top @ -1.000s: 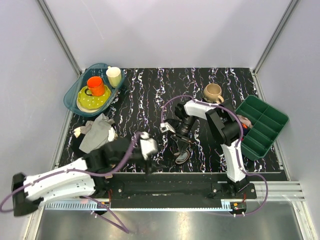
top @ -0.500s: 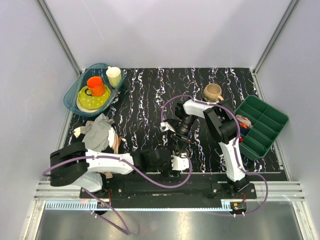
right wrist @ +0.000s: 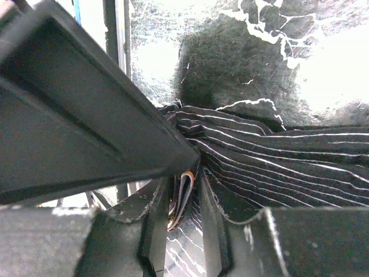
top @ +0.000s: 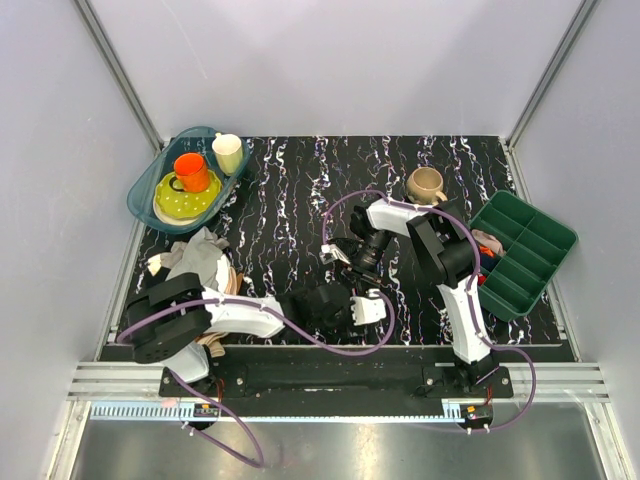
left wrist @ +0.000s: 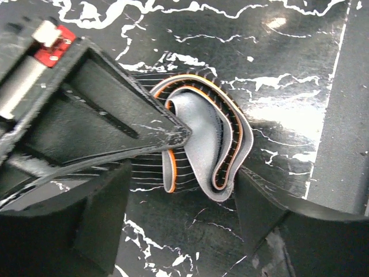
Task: Roll the underwear
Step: Roll the underwear to the center of the board.
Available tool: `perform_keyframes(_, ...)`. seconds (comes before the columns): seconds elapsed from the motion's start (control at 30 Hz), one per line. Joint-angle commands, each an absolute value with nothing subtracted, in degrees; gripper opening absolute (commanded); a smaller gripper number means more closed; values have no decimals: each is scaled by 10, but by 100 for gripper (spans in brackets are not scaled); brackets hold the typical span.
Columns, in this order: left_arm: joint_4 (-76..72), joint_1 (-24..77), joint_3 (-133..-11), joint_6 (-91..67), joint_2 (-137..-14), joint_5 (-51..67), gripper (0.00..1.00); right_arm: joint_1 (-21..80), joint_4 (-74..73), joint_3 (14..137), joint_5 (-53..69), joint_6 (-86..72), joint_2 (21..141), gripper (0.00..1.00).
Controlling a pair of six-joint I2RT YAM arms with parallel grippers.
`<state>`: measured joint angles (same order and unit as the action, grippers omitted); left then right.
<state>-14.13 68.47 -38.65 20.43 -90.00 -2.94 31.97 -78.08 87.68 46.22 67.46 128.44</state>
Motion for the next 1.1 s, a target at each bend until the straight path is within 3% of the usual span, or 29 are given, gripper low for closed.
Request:
perform_keyframes(0.0, -176, 669, -412, 173, -923, 27, 53, 316, -828, 875, 469, 681, 1273, 33)
perform_keyframes(0.1, -164, 651, -423, 161, -935, 46, 21, 313, -827, 872, 472, 680, 1266, 36)
perform_keyframes(0.23, -149, 618, -436, 138, -936, 96, 1, 311, -827, 868, 474, 679, 1248, 45)
perform_keyframes(0.47, -125, 539, -456, 93, -947, 218, 0, 277, -828, 887, 479, 665, 1181, 63)
perform_keyframes(0.77, -69, 481, -514, 45, -999, 293, 0, 190, -806, 915, 459, 651, 1088, 66)
perform_keyframes(0.9, -41, 454, -541, 23, -1025, 336, 0, 188, -696, 816, 439, 652, 987, 66)
perform_keyframes(0.93, -37, 446, -546, 21, -1031, 344, 0, 188, -665, 795, 434, 638, 969, 70)
perform_keyframes(0.97, -33, 443, -549, 18, -1038, 353, 0, 188, -637, 779, 428, 604, 947, 80)
perform_keyframes(1.07, -24, 441, -558, 21, -1048, 359, 0, 189, -605, 766, 399, 576, 981, 82)
